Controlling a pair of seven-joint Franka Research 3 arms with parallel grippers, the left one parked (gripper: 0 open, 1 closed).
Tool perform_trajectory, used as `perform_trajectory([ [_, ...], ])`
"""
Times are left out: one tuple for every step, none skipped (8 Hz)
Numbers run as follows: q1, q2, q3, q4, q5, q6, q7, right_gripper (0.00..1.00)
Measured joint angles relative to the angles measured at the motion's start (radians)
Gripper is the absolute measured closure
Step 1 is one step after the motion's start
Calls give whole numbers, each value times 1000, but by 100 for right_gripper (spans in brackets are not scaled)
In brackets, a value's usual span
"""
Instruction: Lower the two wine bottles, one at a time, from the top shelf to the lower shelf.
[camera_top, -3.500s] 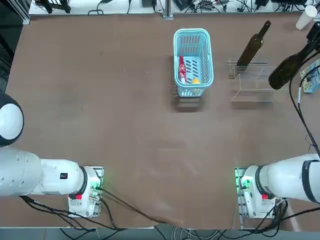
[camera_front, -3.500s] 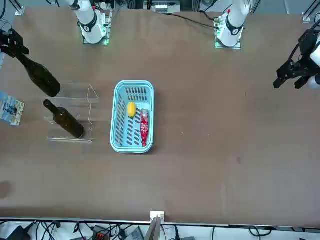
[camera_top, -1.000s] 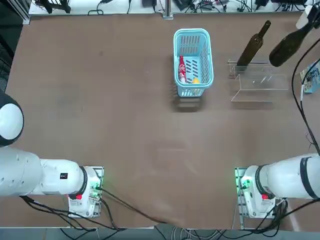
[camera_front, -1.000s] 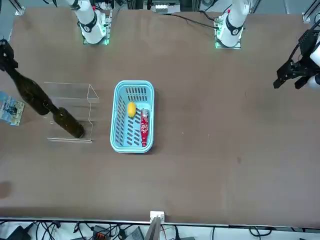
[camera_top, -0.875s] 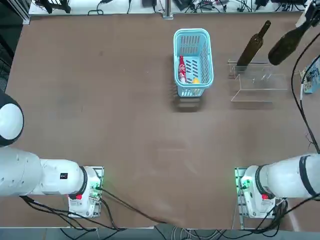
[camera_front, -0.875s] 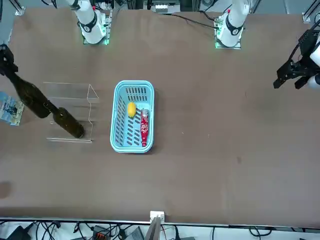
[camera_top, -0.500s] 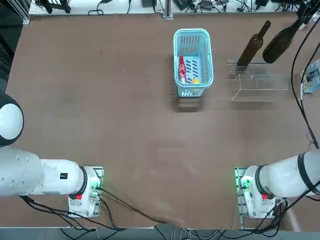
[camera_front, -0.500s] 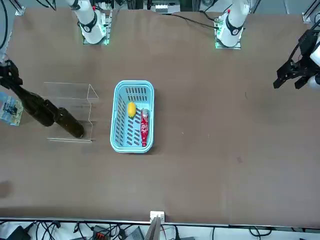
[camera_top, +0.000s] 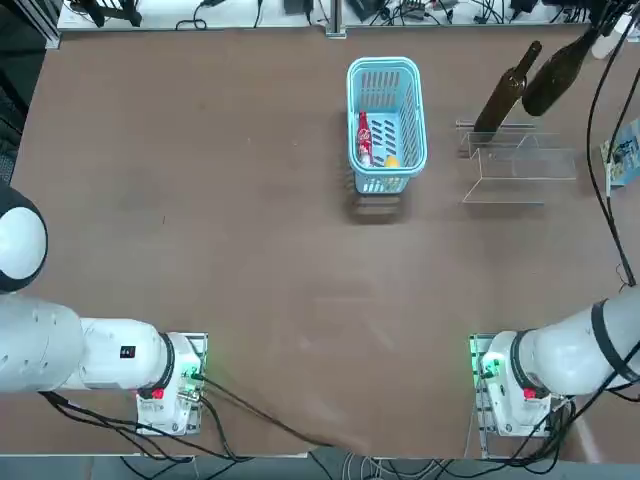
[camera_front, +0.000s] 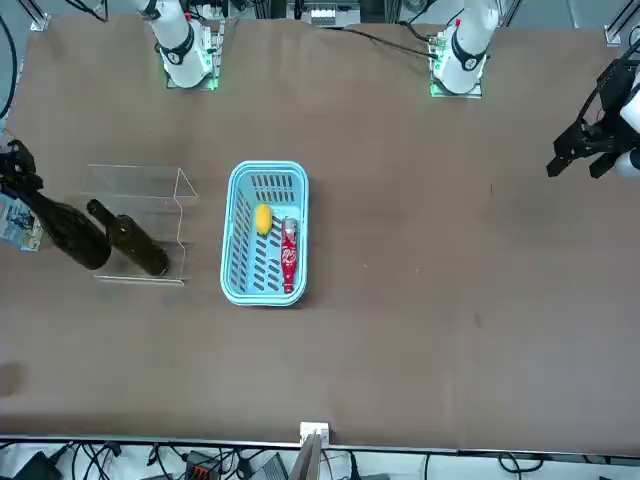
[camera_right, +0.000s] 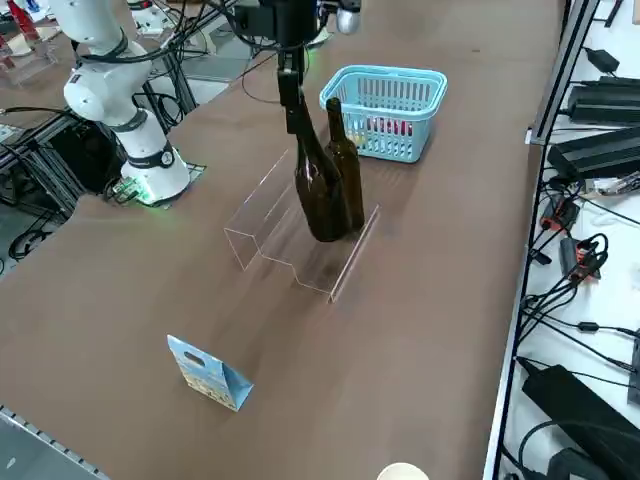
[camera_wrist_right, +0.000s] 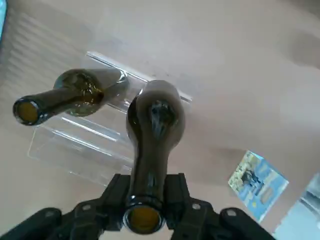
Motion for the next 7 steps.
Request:
perform_trajectory([
  [-4,35,-24,15,33,5,-39,61],
  [-9,67,-38,25,48,18,-67,61],
  [-13,89,-44,31,52,33,-79,61],
  [-15,103,-45,35,54,44,-84,61],
  [-17,111,-46,36,55,50,-85,61],
  [-19,119,-52,38,65,51,-86,61],
  [-20,130,-62,38,82,51,-89,61],
])
